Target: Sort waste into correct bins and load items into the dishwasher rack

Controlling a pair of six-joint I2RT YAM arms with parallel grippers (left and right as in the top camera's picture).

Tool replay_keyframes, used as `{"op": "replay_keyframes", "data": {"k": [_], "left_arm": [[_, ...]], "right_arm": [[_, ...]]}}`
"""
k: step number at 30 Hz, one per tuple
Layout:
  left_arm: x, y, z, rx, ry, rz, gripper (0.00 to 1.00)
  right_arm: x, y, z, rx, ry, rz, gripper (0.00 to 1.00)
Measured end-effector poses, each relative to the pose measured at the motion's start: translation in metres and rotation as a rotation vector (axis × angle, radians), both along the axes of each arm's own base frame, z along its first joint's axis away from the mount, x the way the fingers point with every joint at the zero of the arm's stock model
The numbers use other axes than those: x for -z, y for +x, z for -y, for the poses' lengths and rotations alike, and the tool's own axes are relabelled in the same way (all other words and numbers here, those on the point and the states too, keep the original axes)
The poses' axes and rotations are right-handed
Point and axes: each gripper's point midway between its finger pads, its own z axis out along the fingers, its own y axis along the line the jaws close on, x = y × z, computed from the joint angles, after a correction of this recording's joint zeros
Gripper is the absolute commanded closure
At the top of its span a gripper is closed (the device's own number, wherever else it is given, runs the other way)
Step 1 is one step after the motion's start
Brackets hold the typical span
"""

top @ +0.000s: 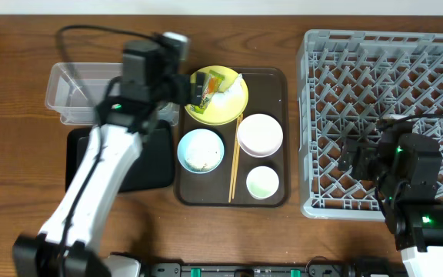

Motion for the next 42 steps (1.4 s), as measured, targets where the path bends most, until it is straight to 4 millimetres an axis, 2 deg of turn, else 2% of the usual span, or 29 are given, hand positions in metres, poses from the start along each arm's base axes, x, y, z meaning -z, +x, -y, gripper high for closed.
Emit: {"op": "replay_keyframes", "data": {"k": [4,9,16,22,26,31,38,42], "left_arm": [[0.034,0.013,0.031,0.075,0.029,-0.018,0.00],[0.084,0.021,0.053,0.125,0.059,-0.082,0.01],[0.128,0.027,0.071,0.157,0.076,-0.128,0.06],[0.160,0.022,0.077,0.175,0.097,-0.189,0.13],[0.176,0.020,0.077,0.176,0.107,-0.221,0.19],[0.194,0.017,0.076,0.177,0.118,-0.256,0.19],[0.203,0.018,0.071,0.157,0.144,-0.267,0.19],[0.203,0.019,0.069,0.147,0.152,-0.265,0.31]], "right_arm": [[0.000,0.000,0.000,0.000,0.000,0.000,0.01],[0.000,0.000,0.000,0.000,0.000,0.000,0.01],[0.001,-0.001,0.000,0.000,0.000,-0.008,0.01],[0.002,-0.001,0.000,0.000,0.000,-0.008,0.01],[0.002,-0.001,0.000,0.000,0.000,-0.008,0.01],[0.002,-0.001,0.000,0.000,0.000,-0.008,0.01],[0.002,-0.001,0.000,0.000,0.000,-0.008,0.01],[0.002,-0.001,0.000,0.000,0.000,-0.008,0.01]]}}
